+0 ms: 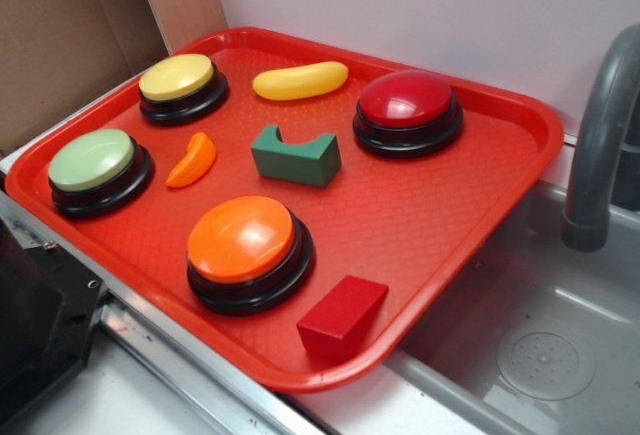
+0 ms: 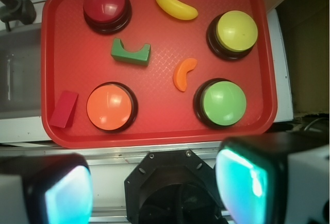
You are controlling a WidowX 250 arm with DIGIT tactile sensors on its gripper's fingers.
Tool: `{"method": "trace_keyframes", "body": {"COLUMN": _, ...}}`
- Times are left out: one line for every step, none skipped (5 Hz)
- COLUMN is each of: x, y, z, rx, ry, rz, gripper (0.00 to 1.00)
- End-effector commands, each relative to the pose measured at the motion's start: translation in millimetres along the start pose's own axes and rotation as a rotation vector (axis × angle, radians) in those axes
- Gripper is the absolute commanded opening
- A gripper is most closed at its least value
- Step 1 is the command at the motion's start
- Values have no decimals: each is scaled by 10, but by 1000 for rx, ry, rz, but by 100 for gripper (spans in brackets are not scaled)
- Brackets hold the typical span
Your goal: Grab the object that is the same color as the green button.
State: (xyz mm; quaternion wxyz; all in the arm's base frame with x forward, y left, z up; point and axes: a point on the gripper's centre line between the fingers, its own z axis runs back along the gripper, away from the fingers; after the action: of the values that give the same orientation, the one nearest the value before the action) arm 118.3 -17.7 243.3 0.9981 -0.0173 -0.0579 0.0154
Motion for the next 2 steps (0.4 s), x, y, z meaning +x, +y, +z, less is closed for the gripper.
{"method": "trace_keyframes", "body": {"x": 0, "y": 0, "z": 0, "rx": 0, "ry": 0, "rz": 0, "gripper": 100}}
{"method": "trace_keyframes", "body": {"x": 237, "y": -7, "z": -152, "rx": 38, "ry": -25, "rz": -237, "gripper": 100}}
